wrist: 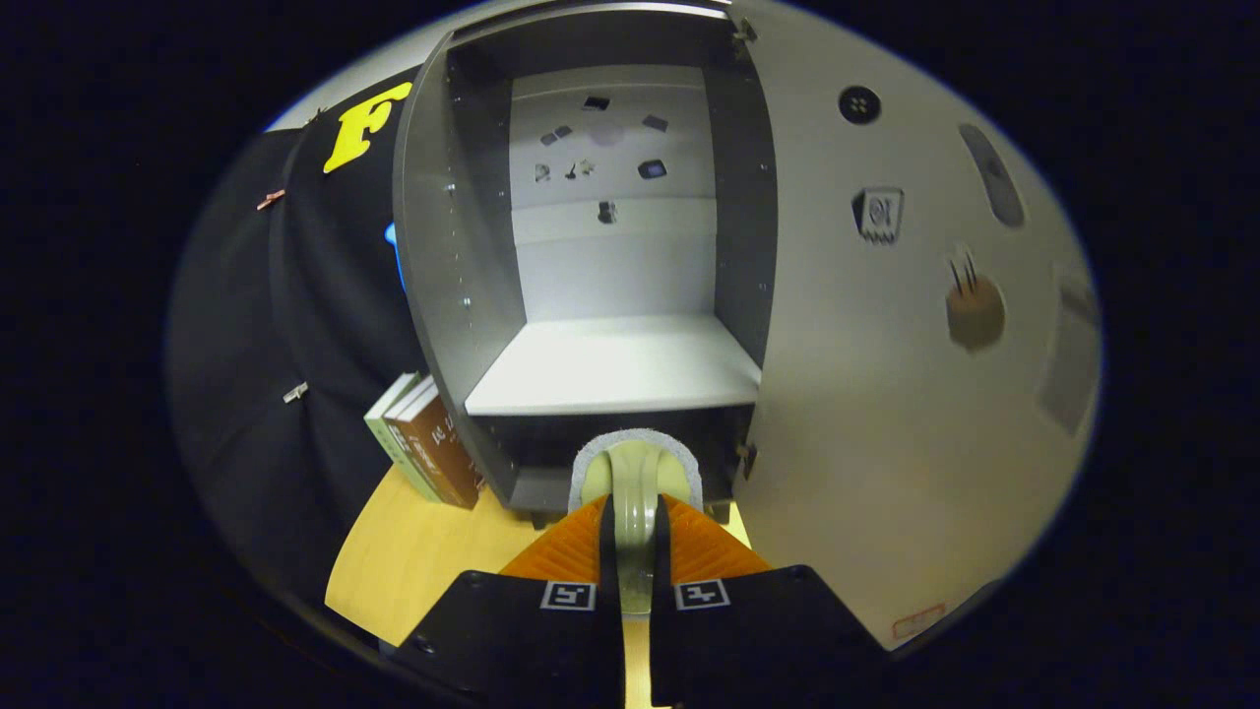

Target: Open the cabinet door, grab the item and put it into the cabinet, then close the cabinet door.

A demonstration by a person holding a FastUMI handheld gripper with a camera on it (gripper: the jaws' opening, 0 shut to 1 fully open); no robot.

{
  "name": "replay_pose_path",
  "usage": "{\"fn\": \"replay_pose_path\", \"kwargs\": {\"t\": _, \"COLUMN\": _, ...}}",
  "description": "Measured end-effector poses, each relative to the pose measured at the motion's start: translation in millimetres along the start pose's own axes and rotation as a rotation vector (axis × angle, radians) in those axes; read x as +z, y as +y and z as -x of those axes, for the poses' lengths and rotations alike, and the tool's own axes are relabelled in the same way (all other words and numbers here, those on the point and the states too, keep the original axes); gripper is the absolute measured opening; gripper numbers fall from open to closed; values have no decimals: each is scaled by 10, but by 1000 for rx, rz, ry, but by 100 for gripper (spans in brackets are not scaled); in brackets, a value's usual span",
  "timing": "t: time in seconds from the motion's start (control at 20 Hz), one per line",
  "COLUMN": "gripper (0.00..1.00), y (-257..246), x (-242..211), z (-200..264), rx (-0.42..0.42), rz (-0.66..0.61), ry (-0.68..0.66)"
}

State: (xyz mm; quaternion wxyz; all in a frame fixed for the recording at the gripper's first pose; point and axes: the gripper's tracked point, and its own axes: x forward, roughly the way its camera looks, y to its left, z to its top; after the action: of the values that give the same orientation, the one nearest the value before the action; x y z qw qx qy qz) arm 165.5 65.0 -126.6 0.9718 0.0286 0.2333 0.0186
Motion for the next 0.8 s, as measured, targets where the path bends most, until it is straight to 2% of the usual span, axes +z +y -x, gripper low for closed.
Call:
{"fn": "replay_pose_path", "kwargs": {"t": 0.45, "gripper": 14, "y": 113, "x": 922, "z": -902, "rx": -11, "rz": -5, "ry": -22}}
{"fn": "replay_pose_path", "kwargs": {"t": 0.8, "gripper": 14, "y": 133, "x": 1119, "z": -1822, "rx": -24, "rz": -72, "ry": 14}}
